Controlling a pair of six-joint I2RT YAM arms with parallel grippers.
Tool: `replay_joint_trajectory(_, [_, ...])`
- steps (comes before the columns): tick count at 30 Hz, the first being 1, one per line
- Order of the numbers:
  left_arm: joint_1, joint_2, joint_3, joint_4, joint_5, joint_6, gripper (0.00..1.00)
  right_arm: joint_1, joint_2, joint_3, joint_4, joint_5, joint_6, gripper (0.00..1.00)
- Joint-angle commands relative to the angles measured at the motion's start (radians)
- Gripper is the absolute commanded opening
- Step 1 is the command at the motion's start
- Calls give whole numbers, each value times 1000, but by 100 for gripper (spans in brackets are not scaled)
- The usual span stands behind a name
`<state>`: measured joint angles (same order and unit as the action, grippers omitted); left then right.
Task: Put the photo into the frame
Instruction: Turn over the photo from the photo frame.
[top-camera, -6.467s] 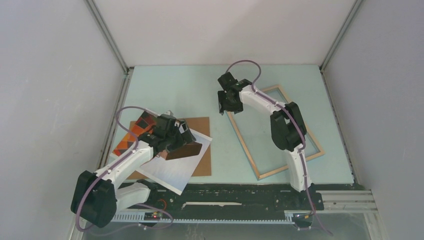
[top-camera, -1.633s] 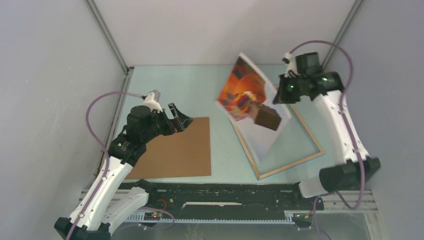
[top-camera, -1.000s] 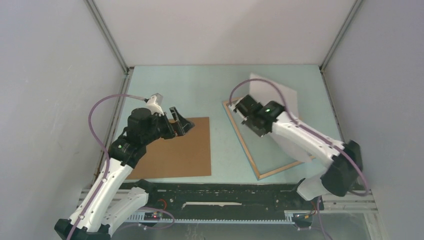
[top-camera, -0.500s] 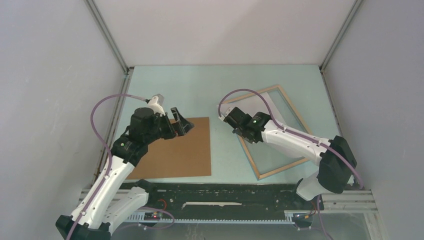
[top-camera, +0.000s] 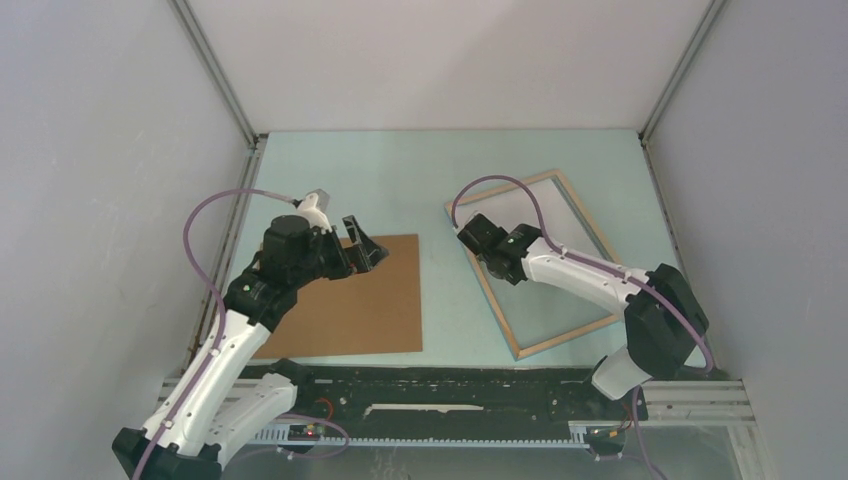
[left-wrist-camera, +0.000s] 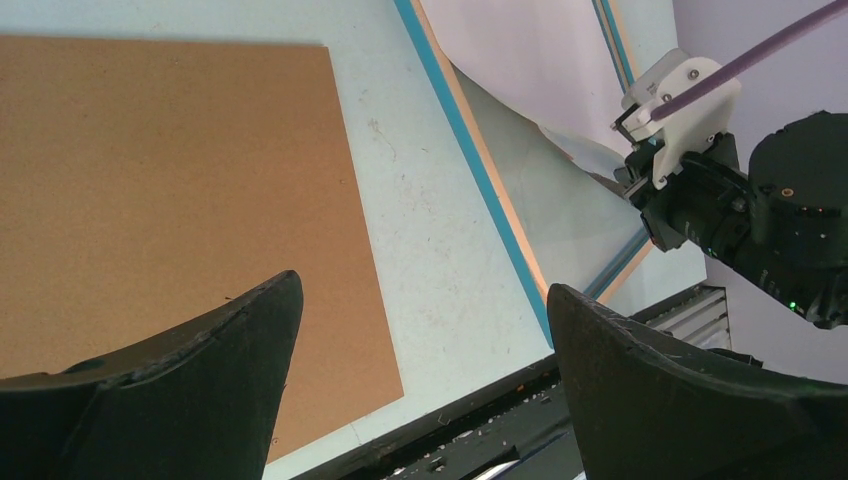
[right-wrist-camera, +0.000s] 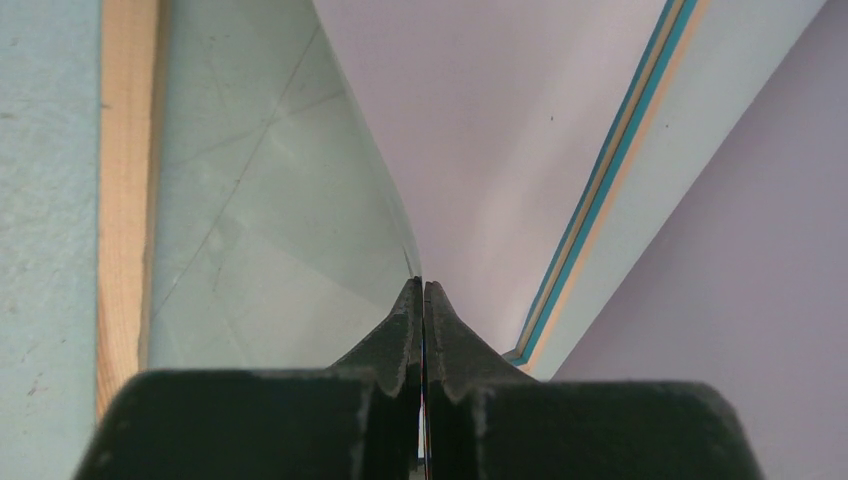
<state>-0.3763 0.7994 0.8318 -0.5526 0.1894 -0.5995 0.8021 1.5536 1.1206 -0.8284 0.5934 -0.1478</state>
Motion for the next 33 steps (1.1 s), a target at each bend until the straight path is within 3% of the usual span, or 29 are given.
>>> replay_joint_trajectory(1, [5,5,-11,10,-3,26,100,-27,8,-14,68,59,22,0])
replay_joint_trajectory(12, [5,14,-21,18,2,17,100,-80,8,-62,89,78,84,0])
replay_joint_trajectory(19, [5,20,-25,34,13,7,100,-63,27,-79,167,73,19,9])
replay_joint_trajectory(28, [5,21,-37,40,2,1,100,-43,-98,-76,62,-112,141,57])
replay_joint_trajectory(29, [5,22,-39,43,3,0,100,-41,-121,-68,40,-143,154,83])
replay_joint_trajectory(30, [5,25,-40,45,4,0,100,-39,-145,-60,15,-166,177,98])
replay_joint_trajectory(33, [5,30,-49,54,9,-4,100,-36,-249,-56,-32,-228,218,100])
